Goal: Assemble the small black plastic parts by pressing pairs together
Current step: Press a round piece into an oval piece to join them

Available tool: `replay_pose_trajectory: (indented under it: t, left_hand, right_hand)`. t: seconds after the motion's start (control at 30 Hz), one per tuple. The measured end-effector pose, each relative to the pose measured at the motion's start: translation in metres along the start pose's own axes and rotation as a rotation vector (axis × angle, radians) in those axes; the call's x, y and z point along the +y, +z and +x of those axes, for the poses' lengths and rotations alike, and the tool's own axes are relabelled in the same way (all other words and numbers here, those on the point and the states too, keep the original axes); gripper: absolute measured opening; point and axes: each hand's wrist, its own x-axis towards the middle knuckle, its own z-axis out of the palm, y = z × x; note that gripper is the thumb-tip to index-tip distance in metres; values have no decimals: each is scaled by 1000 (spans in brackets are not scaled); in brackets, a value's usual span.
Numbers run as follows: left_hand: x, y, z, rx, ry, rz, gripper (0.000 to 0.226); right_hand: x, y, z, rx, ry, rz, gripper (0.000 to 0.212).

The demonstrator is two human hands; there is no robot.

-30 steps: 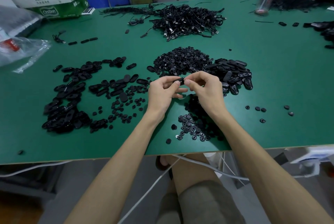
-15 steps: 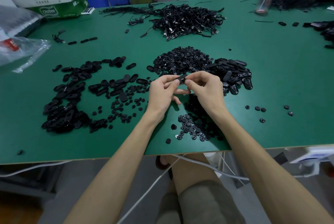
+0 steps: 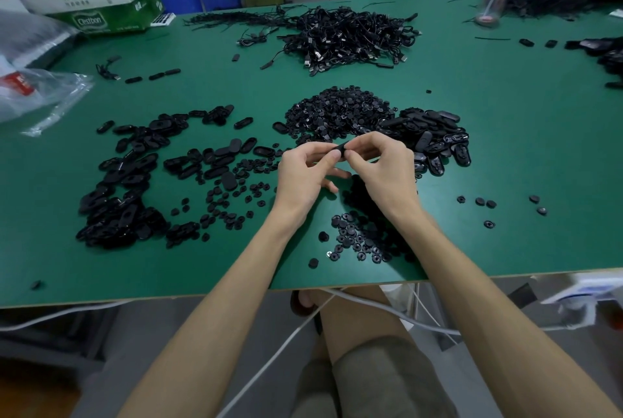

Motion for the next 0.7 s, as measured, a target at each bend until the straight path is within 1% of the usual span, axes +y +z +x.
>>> replay_pose_trajectory:
  t: [0.17, 0.37, 0.53, 0.7]
  left_hand:
    - [1, 0, 0, 5, 11, 37, 8]
    - [4, 0, -2, -18, -6, 40, 15]
    - [4, 1, -2, -33, -4, 57, 12]
    - [2, 1, -1, -19, -2, 65, 12]
  right_hand:
    - [0, 0, 0, 3, -17, -13, 6]
    - [-1, -1, -1, 32, -10, 6, 4]
    - [1, -4, 0, 46, -70, -19, 4]
    - [2, 2, -1, 18, -200, -70, 3]
